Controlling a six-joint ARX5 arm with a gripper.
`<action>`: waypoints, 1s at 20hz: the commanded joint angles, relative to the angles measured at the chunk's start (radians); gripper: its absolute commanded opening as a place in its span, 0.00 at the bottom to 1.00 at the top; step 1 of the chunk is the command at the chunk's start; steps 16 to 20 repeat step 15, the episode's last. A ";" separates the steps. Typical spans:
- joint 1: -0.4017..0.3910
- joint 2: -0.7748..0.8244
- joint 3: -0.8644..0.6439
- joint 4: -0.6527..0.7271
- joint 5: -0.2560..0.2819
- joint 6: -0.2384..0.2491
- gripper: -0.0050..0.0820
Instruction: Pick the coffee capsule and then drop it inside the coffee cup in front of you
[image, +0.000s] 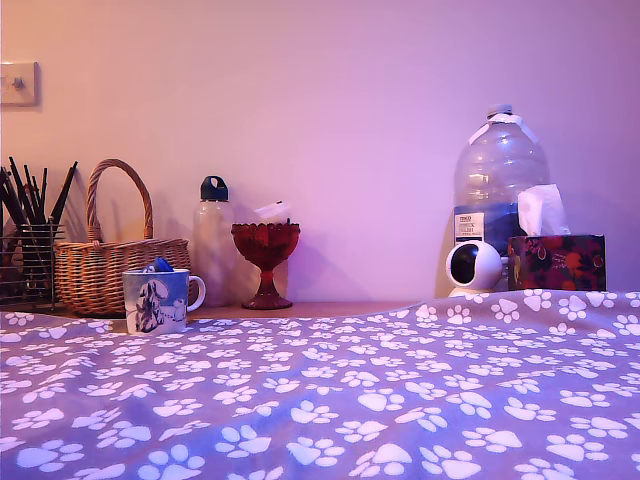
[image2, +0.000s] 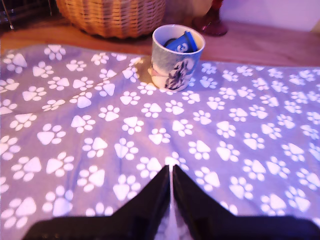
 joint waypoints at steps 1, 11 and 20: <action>0.000 -0.083 -0.031 -0.014 0.002 -0.010 0.03; -0.003 -0.429 -0.033 -0.126 0.079 -0.058 0.03; -0.003 -0.470 -0.033 -0.135 0.129 -0.022 0.03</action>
